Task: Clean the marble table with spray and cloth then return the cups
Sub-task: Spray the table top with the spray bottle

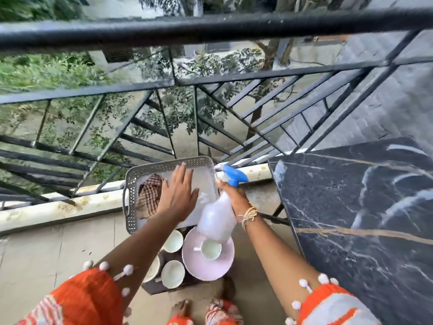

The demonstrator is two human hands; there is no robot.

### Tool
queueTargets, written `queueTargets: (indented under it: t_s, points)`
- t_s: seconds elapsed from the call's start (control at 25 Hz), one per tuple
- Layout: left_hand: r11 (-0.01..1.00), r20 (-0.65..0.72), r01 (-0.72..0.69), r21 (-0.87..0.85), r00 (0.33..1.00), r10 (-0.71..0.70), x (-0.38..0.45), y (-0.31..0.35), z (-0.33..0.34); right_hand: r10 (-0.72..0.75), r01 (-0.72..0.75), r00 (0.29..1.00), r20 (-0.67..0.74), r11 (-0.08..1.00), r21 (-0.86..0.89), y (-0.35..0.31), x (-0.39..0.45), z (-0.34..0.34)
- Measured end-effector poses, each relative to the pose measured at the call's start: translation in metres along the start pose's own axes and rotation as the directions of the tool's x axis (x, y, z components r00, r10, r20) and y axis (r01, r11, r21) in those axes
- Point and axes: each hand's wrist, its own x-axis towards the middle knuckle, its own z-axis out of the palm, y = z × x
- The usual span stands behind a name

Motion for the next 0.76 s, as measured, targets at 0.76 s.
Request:
queueTargets:
  t_s: [0.76]
  points:
    - [0.785, 0.225, -0.603, 0.143, 0.792, 0.568, -0.027, 0.306, 0.006, -0.044, 0.255, 0.847, -0.53, 0.908, 0.332, -0.038, -0.225, -0.27]
